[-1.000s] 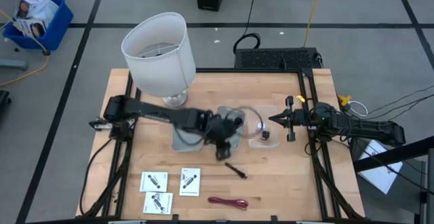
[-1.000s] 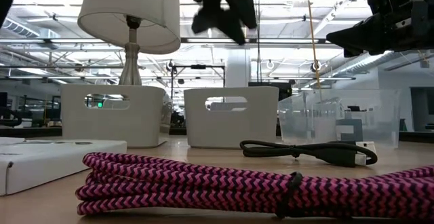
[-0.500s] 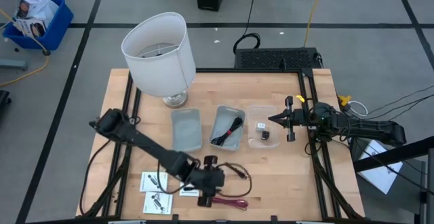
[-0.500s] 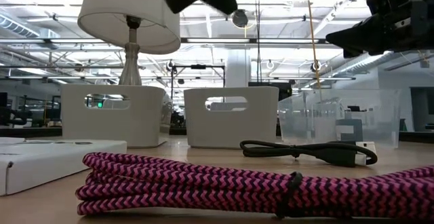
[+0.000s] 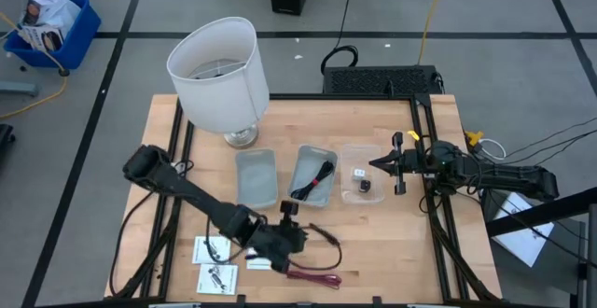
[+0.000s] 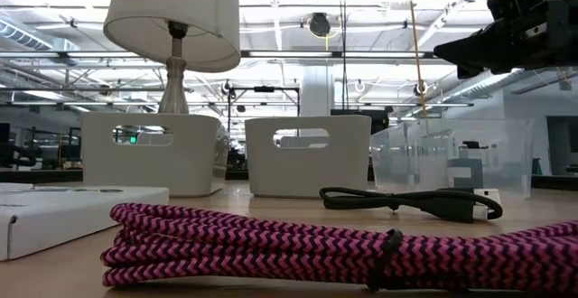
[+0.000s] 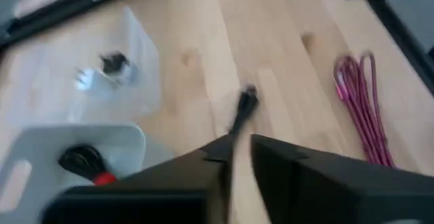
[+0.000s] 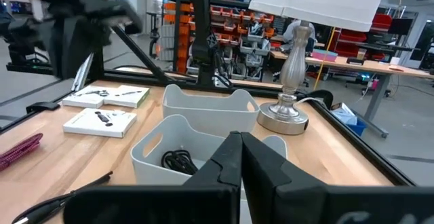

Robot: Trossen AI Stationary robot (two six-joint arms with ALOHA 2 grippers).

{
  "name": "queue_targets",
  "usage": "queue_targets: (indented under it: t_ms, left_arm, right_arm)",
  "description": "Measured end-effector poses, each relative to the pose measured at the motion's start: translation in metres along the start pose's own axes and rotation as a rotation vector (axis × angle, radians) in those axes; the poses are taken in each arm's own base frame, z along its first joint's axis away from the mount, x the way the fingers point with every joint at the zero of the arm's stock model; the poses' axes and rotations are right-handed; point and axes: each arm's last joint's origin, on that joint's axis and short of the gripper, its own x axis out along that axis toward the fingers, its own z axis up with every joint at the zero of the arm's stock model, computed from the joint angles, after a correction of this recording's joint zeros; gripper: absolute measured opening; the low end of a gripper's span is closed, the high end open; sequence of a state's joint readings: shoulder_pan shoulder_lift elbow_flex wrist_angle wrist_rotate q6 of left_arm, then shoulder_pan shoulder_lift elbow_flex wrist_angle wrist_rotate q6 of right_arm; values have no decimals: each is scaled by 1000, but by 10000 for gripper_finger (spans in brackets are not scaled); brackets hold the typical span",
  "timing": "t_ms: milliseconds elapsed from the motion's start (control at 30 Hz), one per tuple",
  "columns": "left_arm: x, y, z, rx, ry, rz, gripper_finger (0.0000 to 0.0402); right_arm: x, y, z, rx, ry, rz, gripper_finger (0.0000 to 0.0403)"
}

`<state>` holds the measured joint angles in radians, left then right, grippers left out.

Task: Pick and place items into bin
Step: Put the pink charger cable into the right gray bin

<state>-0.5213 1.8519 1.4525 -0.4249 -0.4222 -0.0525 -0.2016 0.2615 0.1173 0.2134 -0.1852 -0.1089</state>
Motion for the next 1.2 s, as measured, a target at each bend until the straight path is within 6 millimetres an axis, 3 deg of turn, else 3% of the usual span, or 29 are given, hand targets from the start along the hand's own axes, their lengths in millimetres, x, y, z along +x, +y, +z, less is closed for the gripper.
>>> queue_targets:
  t_ms: [67, 200, 367, 567, 767, 933, 1200]
  left_arm:
    - [1, 6, -4, 6, -47, -41, 13]
    - [19, 6, -26, -61, -186, -197, 10]
    - [40, 1, -59, -213, -139, -221, 7]
    - [46, -15, -58, -207, -146, -316, 24]
    - [45, -40, -56, -174, -147, -358, 87]
    - [51, -61, -68, -142, -110, -334, 163]
    - [67, -76, -79, -191, -105, -352, 252]
  right_arm:
    - [0, 0, 0, 0, 0, 0, 0]
    - [0, 0, 0, 0, 1, 0, 0]
    - [0, 0, 0, -4, 4, 0, 0]
    - [1, 0, -1, -5, 11, 1, 0]
    - [1, 0, -1, -5, 11, 1, 0]
    - [1, 0, -2, -4, 18, 2, 0]
    - [1, 0, -2, -3, 22, 2, 0]
